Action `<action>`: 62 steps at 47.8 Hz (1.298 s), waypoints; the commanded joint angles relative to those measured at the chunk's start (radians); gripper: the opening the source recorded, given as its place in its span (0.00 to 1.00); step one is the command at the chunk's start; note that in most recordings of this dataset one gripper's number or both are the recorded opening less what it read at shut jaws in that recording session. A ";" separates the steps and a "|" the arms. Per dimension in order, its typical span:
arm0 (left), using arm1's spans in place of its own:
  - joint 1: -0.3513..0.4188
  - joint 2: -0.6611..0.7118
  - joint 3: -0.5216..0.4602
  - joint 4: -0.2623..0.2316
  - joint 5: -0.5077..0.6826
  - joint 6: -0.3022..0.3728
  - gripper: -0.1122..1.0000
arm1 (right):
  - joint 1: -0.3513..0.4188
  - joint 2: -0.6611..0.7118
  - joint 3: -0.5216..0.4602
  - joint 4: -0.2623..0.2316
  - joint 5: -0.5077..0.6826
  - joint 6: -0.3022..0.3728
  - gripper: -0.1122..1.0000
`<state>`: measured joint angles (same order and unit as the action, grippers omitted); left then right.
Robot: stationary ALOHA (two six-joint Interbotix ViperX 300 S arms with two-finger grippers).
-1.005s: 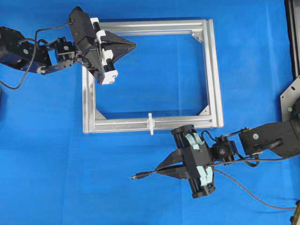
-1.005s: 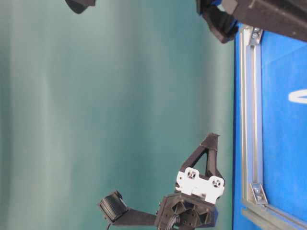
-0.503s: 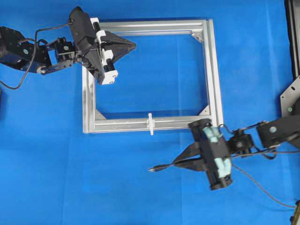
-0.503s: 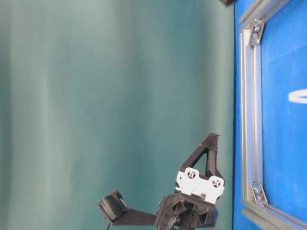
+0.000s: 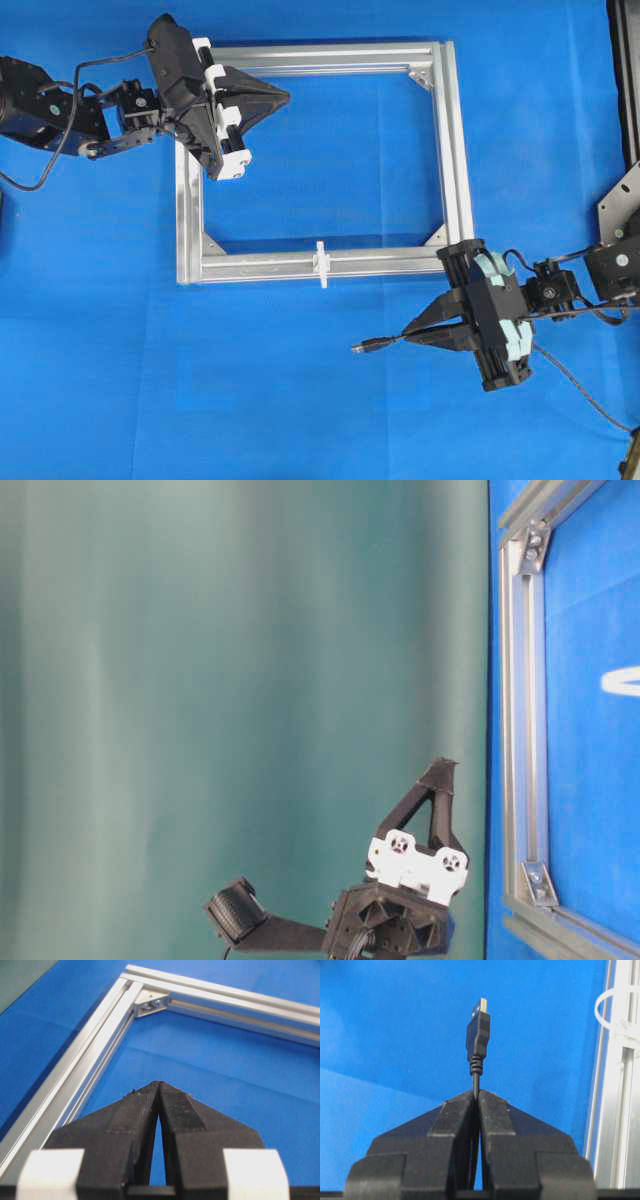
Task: Insert the wire through the string loop located in the center.
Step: 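Lift the cable and carry it toward the white zip-tie loop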
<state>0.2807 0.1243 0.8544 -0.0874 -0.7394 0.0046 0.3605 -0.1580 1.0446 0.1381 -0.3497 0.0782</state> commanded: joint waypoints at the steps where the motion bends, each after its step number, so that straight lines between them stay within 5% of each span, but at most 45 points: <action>1: 0.002 -0.028 -0.008 0.003 -0.006 -0.002 0.10 | -0.005 -0.014 -0.011 0.003 -0.005 0.000 0.08; 27: 0.000 -0.029 -0.008 0.003 -0.006 -0.002 0.10 | -0.233 -0.012 0.012 0.003 -0.006 -0.002 0.08; 62: 0.000 -0.029 -0.008 0.003 -0.006 -0.002 0.10 | -0.244 -0.003 0.012 0.003 -0.011 -0.002 0.08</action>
<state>0.2807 0.1243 0.8544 -0.0874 -0.7394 0.0046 0.1166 -0.1549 1.0630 0.1396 -0.3513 0.0767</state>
